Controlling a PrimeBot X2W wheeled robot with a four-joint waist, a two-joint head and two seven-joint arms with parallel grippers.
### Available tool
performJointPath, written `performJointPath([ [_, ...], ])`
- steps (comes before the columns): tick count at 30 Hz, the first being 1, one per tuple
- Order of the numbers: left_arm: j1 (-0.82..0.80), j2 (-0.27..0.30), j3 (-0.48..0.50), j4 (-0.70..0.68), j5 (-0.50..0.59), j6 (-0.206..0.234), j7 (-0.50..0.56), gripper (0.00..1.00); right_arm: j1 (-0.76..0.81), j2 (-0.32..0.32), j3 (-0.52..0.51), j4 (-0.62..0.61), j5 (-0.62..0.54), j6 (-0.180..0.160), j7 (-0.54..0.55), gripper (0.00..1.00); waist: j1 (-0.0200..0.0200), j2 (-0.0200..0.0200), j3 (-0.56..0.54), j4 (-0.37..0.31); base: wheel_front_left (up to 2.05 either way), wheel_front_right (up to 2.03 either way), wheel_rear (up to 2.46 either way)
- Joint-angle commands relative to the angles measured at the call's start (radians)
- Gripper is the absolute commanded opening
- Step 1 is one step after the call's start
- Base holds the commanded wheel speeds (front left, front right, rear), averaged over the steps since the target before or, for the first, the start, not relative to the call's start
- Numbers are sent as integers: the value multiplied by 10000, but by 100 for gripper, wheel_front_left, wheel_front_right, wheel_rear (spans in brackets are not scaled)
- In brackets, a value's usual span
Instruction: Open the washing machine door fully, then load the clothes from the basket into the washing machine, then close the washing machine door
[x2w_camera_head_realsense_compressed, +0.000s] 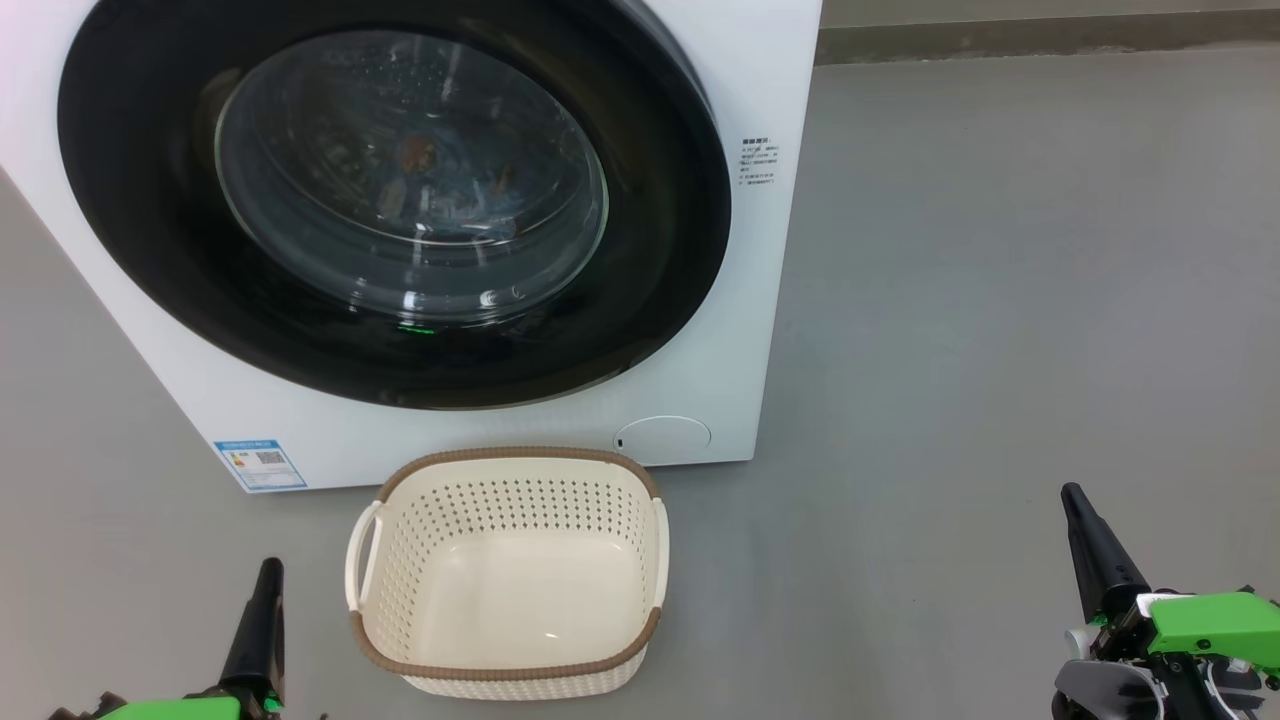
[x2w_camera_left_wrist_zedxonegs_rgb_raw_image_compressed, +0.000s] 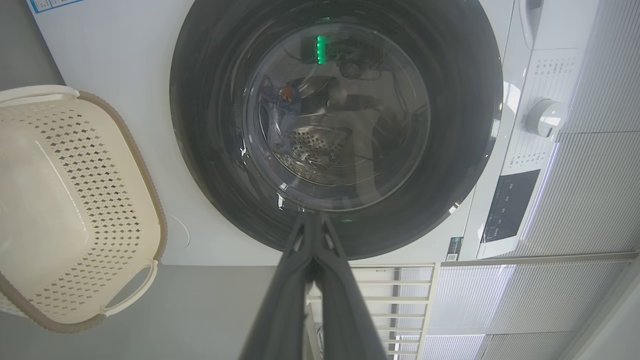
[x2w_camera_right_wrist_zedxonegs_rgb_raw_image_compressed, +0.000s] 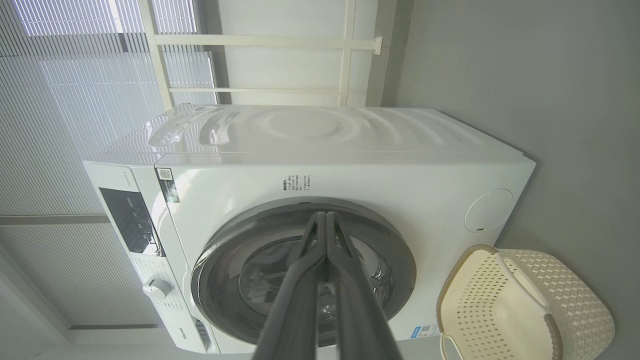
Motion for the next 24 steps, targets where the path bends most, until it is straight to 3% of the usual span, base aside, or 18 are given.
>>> performJointPath([
  [1,-426,79,335,-164,-84,-38,46,0,-431,-90,187,-294,-44,4,62,0,0,0,0,0,0,0,0],
  [24,-427,72,345,-164,-75,-38,54,0,-434,-71,159,-293,-67,4,84,0,0,0,0,0,0,0,0],
])
